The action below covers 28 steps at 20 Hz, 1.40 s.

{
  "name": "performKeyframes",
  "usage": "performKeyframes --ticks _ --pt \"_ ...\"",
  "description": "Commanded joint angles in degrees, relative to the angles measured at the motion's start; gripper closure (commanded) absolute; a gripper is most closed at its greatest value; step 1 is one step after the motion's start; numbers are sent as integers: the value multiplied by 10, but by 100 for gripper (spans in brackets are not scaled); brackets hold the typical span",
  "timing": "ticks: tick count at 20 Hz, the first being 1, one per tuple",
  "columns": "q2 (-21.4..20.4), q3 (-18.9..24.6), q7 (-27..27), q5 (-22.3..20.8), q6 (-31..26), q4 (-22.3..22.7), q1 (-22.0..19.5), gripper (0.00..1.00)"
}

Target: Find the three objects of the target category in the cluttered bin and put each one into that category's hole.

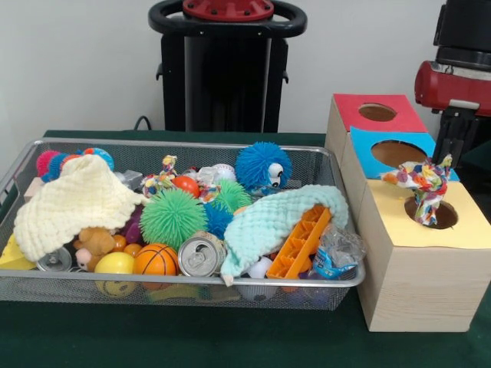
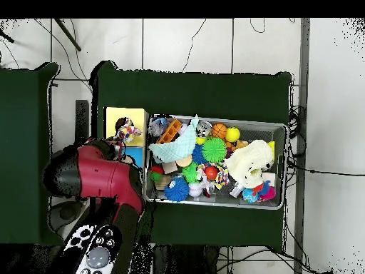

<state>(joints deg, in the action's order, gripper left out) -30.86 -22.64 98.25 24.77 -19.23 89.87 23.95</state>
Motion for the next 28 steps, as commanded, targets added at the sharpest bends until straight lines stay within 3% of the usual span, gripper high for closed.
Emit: performKeyframes --ticks 1,13,28 --pt "2 71 145 22 50 51 -30 100" --pt "10 66 148 25 50 37 -24 100" --pt "16 95 152 26 90 39 -37 100"
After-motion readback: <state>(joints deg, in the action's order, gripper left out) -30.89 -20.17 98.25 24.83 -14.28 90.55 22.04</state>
